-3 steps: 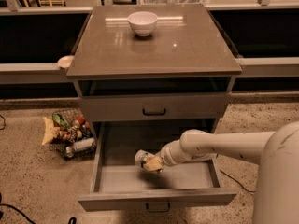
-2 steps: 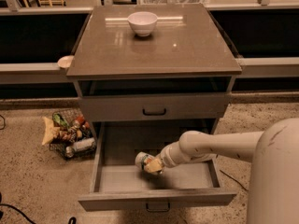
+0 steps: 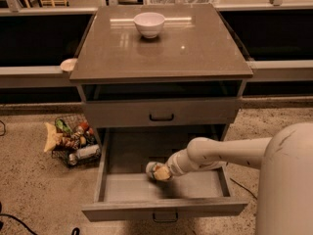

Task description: Place 7up can into middle drawer

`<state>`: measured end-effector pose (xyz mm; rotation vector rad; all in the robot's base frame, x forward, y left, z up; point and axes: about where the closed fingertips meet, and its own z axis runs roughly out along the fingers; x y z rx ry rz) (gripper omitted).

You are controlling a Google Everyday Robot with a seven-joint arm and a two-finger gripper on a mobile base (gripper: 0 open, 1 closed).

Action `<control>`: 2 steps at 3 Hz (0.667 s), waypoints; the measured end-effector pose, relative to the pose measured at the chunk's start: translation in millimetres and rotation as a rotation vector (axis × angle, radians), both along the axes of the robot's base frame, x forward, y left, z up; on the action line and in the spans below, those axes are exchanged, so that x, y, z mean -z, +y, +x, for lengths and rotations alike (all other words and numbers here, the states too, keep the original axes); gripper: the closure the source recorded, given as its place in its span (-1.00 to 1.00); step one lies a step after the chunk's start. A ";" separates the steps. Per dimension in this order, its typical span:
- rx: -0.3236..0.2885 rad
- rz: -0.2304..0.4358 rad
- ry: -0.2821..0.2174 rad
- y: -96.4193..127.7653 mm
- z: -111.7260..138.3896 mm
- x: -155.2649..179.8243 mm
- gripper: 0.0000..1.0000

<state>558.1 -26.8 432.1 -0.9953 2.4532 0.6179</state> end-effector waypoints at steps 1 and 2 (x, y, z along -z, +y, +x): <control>0.004 0.025 -0.026 -5.5 -0.1 -10.2 -1.00; -0.015 0.132 -0.135 -19.5 -0.5 -58.1 -1.00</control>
Offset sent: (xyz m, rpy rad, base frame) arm -0.0053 -0.0492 0.1105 0.2407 -0.2549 0.0144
